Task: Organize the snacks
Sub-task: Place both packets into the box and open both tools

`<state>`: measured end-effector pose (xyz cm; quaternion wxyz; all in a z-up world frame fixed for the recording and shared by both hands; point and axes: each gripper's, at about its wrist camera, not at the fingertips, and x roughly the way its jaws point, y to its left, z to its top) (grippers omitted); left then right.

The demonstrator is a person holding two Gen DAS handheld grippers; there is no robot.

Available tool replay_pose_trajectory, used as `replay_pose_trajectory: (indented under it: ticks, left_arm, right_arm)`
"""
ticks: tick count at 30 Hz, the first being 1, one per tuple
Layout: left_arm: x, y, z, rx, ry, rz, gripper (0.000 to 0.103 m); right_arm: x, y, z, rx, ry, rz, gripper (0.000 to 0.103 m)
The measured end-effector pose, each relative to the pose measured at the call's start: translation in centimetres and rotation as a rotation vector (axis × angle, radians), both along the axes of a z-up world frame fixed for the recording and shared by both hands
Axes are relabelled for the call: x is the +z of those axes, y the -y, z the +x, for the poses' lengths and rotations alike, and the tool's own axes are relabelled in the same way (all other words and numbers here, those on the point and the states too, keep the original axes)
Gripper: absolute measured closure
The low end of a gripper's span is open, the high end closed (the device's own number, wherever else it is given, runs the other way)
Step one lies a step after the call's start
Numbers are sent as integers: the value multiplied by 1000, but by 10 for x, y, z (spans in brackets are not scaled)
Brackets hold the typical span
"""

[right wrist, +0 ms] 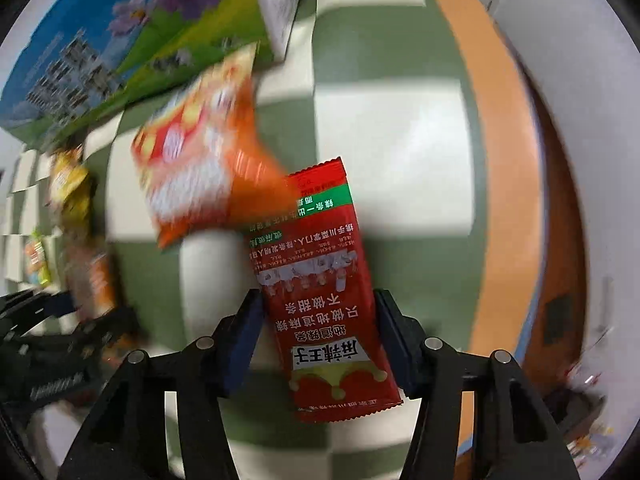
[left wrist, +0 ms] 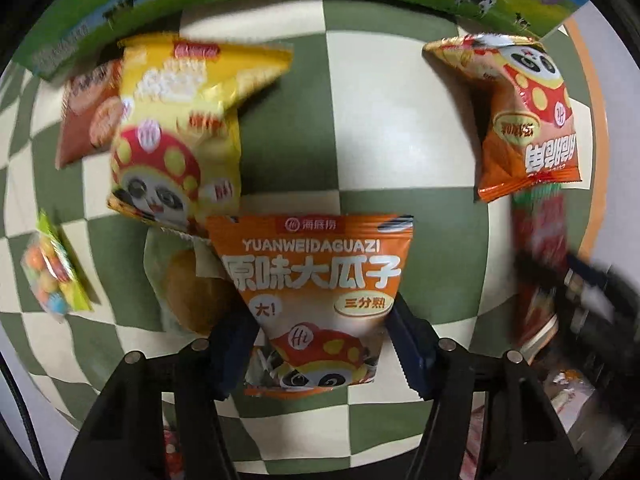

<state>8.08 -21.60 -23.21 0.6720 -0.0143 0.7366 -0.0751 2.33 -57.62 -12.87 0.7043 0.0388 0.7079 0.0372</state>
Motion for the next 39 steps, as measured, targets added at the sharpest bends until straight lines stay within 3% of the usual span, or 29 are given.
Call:
replay_pose_trajectory:
  ticks: [5,9,13,17,27,33,39]
  left_arm:
    - [-7,-1,9,2,-25,-23,40]
    - [-10,8,12,-36,-19,1,40]
    - [3,25,7,-61,21,20,47]
    - [21,30,-2,-59,38,-17,52]
    - [101,30,4,-28,130,-157,53]
    - [171,10,44,60,215,-288,53]
    - [216,-24,122,117,260,-285,53]
  right_arm:
    - [-10,5,-15,-58,-23,46,37]
    - [-19,2,-20,-47,-12,0,33]
    - [-15,3,-29,-44,23,-14,43]
    - [-1,12,-40,-71,32,34,46]
    - [80,22,-47,-154,117,219,46]
    - [148,16,5,-170,246,325,46]
    - [188,-11,88,-171,350,351,46]
